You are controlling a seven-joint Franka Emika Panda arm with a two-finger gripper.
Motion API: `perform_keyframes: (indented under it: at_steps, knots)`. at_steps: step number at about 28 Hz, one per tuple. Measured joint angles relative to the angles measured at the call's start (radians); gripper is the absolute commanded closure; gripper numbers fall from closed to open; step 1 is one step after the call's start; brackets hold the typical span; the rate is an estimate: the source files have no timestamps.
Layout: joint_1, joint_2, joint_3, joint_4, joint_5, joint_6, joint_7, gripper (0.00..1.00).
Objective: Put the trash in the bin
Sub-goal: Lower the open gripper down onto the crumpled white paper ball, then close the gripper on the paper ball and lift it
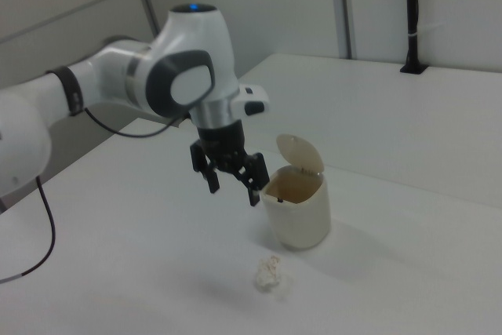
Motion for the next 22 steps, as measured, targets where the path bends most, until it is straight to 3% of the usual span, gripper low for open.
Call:
perform_keyframes:
  at_steps: [22]
  knots:
    - [0.005,0.211,0.003,-0.094,-0.091,0.189,-0.036,0.00]
